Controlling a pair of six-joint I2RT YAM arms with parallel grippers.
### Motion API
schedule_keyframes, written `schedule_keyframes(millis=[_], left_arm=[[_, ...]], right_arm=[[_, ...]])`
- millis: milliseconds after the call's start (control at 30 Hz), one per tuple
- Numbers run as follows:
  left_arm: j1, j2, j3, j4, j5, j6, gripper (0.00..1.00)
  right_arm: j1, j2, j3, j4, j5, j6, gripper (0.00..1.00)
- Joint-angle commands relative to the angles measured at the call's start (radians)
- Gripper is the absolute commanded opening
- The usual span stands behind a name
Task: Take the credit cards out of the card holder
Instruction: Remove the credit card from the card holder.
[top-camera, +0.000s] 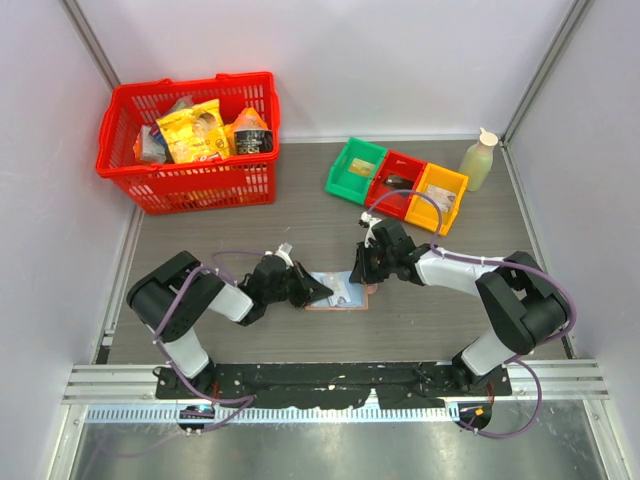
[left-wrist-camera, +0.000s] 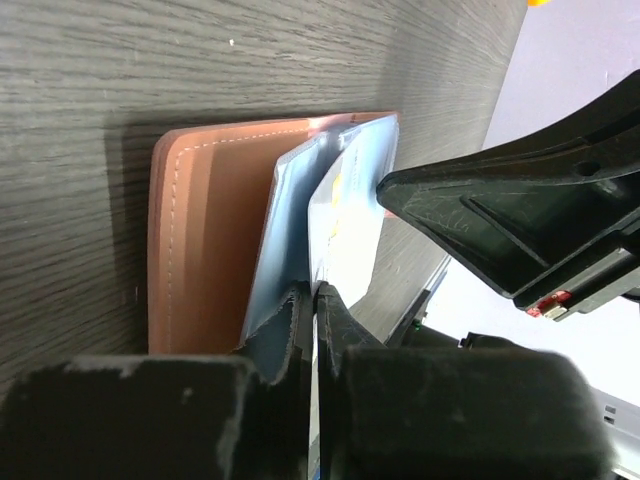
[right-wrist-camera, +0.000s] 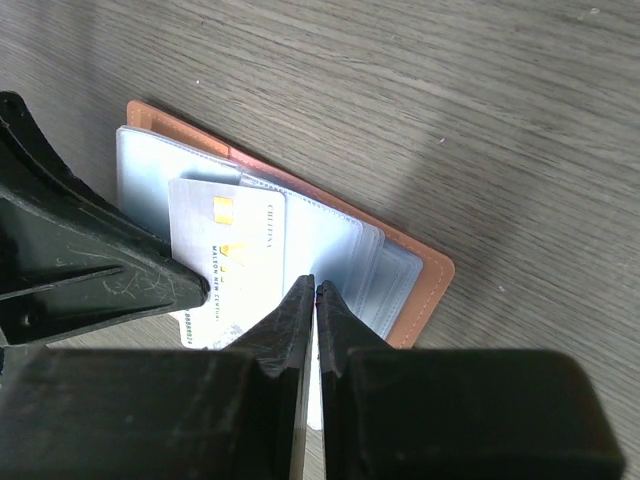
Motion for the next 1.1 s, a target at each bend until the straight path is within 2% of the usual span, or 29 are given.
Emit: schedule_keyframes(millis=[0, 267, 533, 633, 667, 733, 800, 867, 1067], left_arm=[[0.005, -0.022, -0.028, -0.024, -0.042, 0.014, 0.0], [0.005, -0.178, -0.108, -0.125, -0.088, 0.033, 0.0], [0.005, -0.454, -0.082, -0.411, -0.189, 0.105, 0.0], [0.005, -0.571, -0.048, -0.52, -0.25, 0.129, 0.0], [0.005, -0.603, -0.036, -0.549, -0.271, 0.135, 0.0], [0.003, -0.654, -0.005, -0.579, -0.314, 0.142, 0.0], [0.005, -0.683, 0.022, -0.582, -0.341, 0.142, 0.0], [0.005, -0.697, 0.044, -0.561, -0.354, 0.134, 0.0], [0.003, -0.66, 0.085, -0.4, -0.342, 0.086, 0.0]], right_arm=[[-0.016, 0.025, -0.048, -0.116, 0.095, -0.051, 0.1], [-0.017, 0.007, -0.049, -0.116, 0.101, -0.045, 0.1], [-0.017, -0.149, -0.044, -0.099, 0.119, 0.021, 0.15], [-0.017, -0.229, -0.033, -0.088, 0.141, 0.068, 0.28], [-0.014, -0.273, -0.041, -0.076, 0.141, 0.085, 0.41], [-0.017, -0.338, -0.059, -0.033, 0.145, 0.145, 0.55], [-0.013, -0.401, -0.096, 0.036, 0.142, 0.221, 0.63], [-0.004, -0.459, -0.145, 0.134, 0.15, 0.309, 0.67], [0.051, -0.551, -0.291, 0.433, 0.182, 0.576, 0.66]])
